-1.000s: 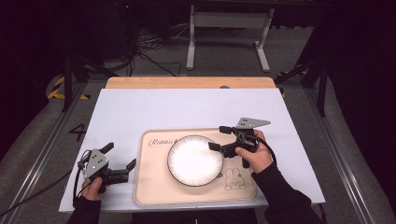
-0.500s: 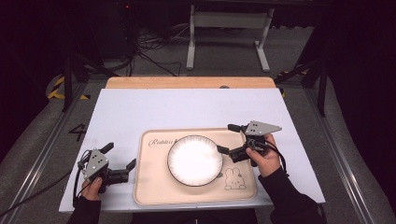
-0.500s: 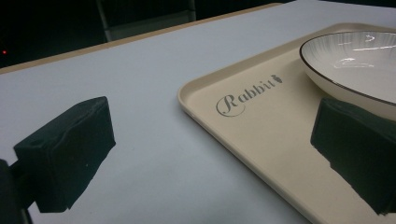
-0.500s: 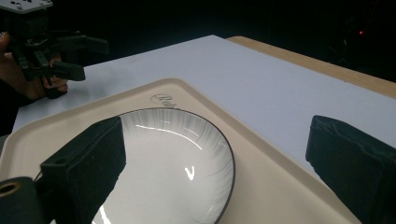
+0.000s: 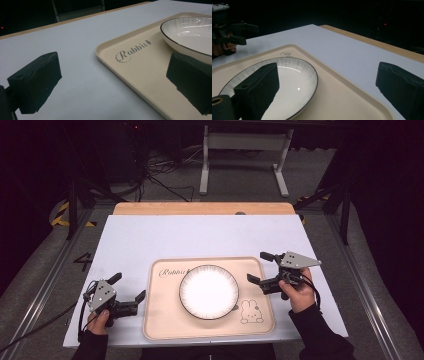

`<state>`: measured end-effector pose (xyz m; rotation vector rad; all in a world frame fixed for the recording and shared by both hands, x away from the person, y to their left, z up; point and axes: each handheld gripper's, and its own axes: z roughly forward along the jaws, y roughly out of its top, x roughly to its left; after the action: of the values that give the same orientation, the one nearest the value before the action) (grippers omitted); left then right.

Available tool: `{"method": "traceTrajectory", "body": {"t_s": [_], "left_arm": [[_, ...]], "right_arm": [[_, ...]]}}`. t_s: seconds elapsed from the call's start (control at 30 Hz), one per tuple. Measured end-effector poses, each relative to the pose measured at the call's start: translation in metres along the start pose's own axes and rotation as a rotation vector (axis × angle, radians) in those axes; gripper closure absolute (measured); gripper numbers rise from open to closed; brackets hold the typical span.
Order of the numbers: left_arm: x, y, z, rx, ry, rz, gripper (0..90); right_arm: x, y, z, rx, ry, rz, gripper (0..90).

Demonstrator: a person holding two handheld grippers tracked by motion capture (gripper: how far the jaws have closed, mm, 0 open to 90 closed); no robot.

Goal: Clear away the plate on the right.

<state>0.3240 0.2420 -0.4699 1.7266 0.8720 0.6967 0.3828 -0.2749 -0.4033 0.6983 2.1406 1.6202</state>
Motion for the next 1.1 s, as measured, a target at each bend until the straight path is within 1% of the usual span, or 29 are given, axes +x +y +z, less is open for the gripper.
{"method": "traceTrajectory", "body": {"t_s": [0.2,0.37,0.43,0.53,0.8,0.93,1.1], "left_arm": [[0.0,0.0,0.0,-0.001,-0.001,-0.001,0.3],[0.0,0.0,0.0,-0.002,-0.001,0.0,0.3],[0.0,0.0,0.0,-0.002,-0.001,0.001,0.3],[0.0,0.0,0.0,-0.001,-0.002,0.002,0.3],[0.0,0.0,0.0,0.0,-0.003,0.002,0.3],[0.0,0.0,0.0,-0.001,-0.003,0.0,0.3],[0.0,0.0,0.0,0.0,-0.003,-0.002,0.3]], "right_arm": [[-0.007,-0.005,-0.015,-0.024,-0.042,0.0,4.9],[-0.012,-0.009,-0.025,-0.031,-0.06,0.0,4.9],[-0.015,-0.011,-0.032,-0.035,-0.08,-0.004,4.8],[-0.017,-0.014,-0.038,-0.046,-0.092,0.0,4.8],[-0.026,-0.022,-0.054,-0.055,-0.137,0.016,4.7],[-0.03,-0.026,-0.061,-0.057,-0.151,0.024,4.7],[-0.033,-0.03,-0.067,-0.072,-0.166,0.033,4.7]]}}
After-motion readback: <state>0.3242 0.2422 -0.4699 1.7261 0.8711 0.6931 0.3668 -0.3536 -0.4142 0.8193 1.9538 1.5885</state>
